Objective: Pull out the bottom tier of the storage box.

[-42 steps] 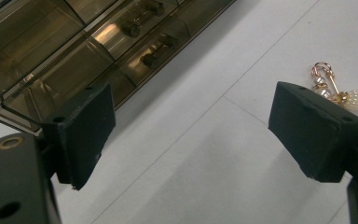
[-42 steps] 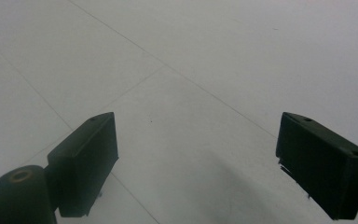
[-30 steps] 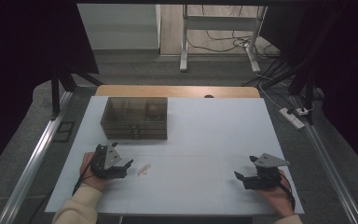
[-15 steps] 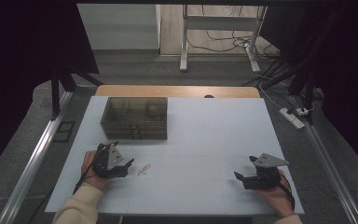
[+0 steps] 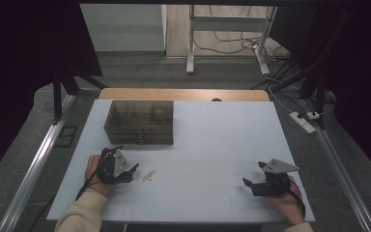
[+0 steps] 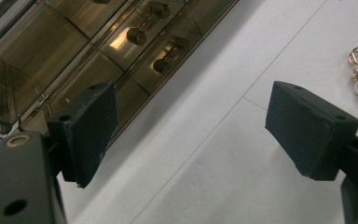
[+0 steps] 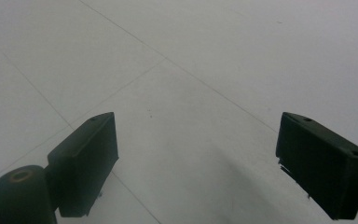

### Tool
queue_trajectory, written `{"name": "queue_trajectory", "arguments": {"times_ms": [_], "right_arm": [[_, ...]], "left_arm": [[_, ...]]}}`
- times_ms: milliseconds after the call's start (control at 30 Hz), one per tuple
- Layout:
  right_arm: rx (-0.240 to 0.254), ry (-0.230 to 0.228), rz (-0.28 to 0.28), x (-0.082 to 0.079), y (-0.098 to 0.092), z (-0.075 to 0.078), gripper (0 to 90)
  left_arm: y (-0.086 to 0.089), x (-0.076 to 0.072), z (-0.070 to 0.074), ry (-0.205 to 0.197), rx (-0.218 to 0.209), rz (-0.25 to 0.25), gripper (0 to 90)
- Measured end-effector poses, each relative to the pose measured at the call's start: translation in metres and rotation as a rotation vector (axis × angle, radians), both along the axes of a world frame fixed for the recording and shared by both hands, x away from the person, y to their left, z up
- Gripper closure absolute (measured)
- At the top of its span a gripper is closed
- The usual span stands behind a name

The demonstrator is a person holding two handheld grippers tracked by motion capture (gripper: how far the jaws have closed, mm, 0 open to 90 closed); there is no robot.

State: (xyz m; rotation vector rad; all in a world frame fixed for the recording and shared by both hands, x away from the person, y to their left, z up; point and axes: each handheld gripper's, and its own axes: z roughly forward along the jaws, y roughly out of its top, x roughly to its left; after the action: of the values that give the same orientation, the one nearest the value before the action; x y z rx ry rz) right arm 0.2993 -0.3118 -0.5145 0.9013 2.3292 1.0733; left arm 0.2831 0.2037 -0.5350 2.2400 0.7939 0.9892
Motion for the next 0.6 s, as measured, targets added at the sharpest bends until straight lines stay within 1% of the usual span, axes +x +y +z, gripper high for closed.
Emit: {"name": "queue_trajectory", "arguments": {"times_ms": [200, 500, 600], "right_arm": [[-0.001, -0.001, 0.001, -0.0001, 0.0001, -0.0001, 12.9], [-0.007, 0.002, 0.001, -0.0003, 0.0005, -0.0002, 12.9], [-0.006, 0.003, 0.0, 0.0, 0.0004, -0.0004, 12.9]], "left_arm": [[-0.0021, 0.0002, -0.0013, -0.003, 0.021, -0.011, 17.6], [-0.0046, -0.0007, -0.0026, -0.013, 0.037, -0.029, 18.5], [-0.0054, -0.0005, -0.0031, -0.015, 0.051, -0.031, 18.8]]}}
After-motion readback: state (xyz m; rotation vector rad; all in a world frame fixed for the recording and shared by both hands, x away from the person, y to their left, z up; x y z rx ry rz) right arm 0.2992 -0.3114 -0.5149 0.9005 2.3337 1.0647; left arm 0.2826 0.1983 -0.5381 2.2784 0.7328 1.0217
